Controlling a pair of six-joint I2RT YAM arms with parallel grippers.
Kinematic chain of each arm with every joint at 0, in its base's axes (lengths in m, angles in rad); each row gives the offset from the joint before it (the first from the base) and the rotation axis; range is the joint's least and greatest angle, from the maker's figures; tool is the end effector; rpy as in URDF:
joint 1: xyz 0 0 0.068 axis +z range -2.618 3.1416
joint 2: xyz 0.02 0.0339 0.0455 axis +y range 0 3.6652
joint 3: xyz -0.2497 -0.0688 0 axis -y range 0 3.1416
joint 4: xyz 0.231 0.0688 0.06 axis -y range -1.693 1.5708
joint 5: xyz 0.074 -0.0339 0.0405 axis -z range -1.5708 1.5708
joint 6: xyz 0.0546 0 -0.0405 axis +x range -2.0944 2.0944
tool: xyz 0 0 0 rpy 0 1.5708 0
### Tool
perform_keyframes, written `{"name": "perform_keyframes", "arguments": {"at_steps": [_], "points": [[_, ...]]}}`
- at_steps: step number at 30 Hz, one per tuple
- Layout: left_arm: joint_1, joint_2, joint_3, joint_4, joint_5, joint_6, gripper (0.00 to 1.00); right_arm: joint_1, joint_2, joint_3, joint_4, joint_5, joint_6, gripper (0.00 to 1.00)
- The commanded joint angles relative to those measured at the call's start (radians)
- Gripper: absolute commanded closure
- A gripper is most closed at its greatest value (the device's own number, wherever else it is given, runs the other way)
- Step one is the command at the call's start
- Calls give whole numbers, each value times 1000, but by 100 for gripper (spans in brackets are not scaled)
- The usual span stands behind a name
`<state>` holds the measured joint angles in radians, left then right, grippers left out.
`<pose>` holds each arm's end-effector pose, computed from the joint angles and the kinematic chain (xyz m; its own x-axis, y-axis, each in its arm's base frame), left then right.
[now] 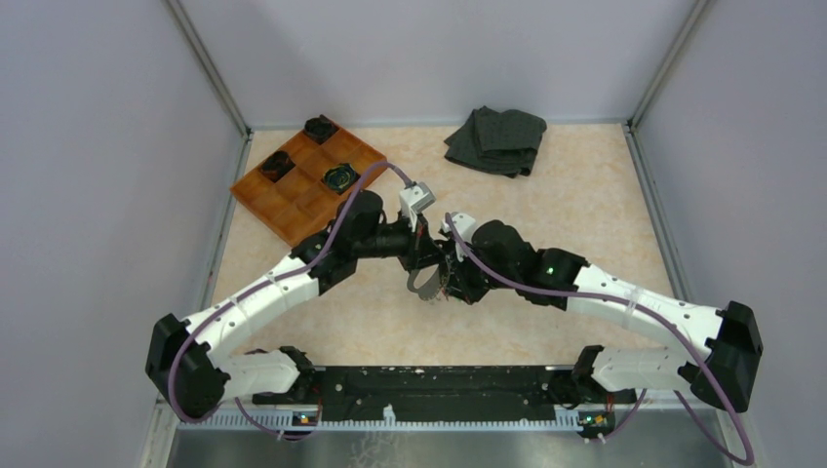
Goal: Remove the keys from the keyring
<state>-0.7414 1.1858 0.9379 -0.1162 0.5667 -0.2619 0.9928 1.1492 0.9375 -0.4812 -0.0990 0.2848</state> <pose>0.1846 -0.2087 0.3037 -0.4970 0.1589 -0.8531 0.8397 0.3361 -0.4266 0.1348 0.2165 0.2695 -0.5808 -0.3786 -0.7207 -0.7417 0.6110 0.2768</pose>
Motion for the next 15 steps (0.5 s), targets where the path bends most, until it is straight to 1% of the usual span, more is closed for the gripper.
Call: {"name": "perform_keyframes", "arguments": {"at_steps": [1,6,15], "points": [[-11,-45,14,49,-10,11,100,7,-16,39,12,17,31,100],[-19,-55,6,51,-23,7,100,8,-28,28,11,41,62,100],[-30,-72,-3,55,-32,7,100,6,-64,0,30,36,99,100]]}}
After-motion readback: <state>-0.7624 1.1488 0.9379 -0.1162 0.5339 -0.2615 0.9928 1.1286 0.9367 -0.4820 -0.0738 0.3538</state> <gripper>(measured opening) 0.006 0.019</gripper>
